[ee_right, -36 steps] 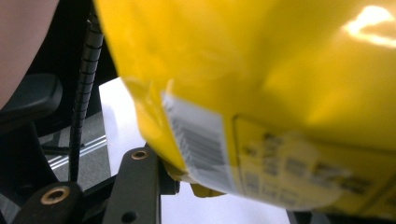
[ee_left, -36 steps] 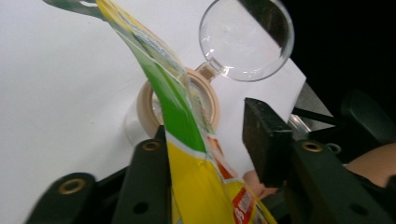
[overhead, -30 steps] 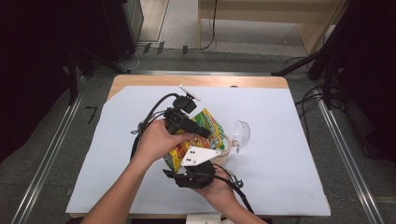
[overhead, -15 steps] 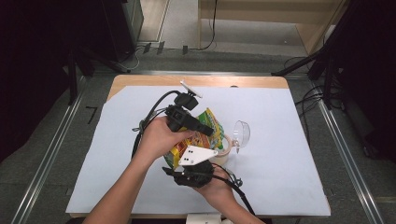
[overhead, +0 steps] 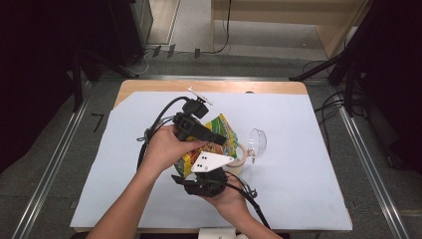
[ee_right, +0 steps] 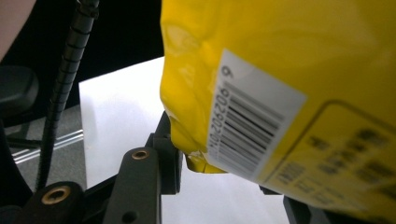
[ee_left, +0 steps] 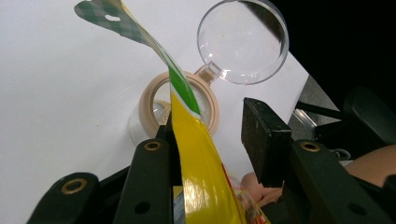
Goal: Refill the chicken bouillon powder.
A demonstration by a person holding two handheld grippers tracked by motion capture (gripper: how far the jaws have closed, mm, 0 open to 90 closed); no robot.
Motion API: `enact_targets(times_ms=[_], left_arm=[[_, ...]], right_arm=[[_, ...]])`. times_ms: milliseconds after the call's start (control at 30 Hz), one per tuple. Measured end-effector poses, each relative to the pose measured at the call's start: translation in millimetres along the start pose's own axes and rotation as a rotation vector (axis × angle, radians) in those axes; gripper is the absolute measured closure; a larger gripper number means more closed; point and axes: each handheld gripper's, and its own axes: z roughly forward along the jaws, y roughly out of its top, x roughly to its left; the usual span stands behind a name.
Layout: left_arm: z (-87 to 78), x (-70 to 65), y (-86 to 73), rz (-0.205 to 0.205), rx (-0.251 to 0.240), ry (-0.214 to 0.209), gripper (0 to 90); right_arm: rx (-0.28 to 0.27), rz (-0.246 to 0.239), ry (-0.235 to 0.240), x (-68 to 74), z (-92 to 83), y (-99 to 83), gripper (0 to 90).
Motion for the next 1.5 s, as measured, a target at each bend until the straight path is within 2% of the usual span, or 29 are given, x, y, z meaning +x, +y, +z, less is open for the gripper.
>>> enact_targets(times_ms=[67,300,367,467,533,700,833,900,1133,1333,1500], left_arm=[[-0.2,-0.5,0.0,0.008,-0.003,-0.002,64.5],[-2.5,-1.2,0.7,-0.001,-0.002,-0.014,60.0],[-2.5,-2.0,0.9,0.007,0.008,0.002,63.2],[-2.3,0.2,0.3,-0.007,0.021,0.005,69.9],[-2.3,0.8,-0.1,-0.011,0.02,0.007,71.1],[-2.6,-3.0,-1.1,0.001,0.015,0.045,73.9],[-2.5,-3.6,-1.6,0.0,0.017,0.045,76.4],[-2.8,-3.7,-1.8,0.0,0.019,0.034,77.0],[-2.6,-8.9,-2.5,0.009,0.003,0.041,76.4],[-4.2,-14.6,-1.9,0.012,-0.001,0.05,74.4],[-4.2,-12.4,0.8,0.012,0.0,0.039,74.1]], right_arm=[[-0.001,0.002,-0.001,0.2,-0.1,0.4,61.2],[-0.016,0.021,0.011,-0.7,-1.2,2.1,61.2],[-0.018,0.017,0.007,-0.6,-1.5,2.6,61.1],[-0.003,-0.001,-0.001,1.2,-0.2,1.5,61.0],[0.001,-0.002,0.002,1.6,0.2,1.0,61.0],[0.004,-0.018,0.004,0.9,1.0,0.4,59.6],[0.013,-0.032,0.004,3.2,2.5,-0.9,57.3],[0.014,-0.036,0.002,3.9,2.4,-1.3,61.6],[0.01,-0.035,-0.005,4.0,2.2,-1.9,62.2],[-0.008,-0.026,0.007,3.5,2.3,-2.0,62.8],[-0.019,-0.009,0.021,2.1,1.5,-0.9,63.0]])
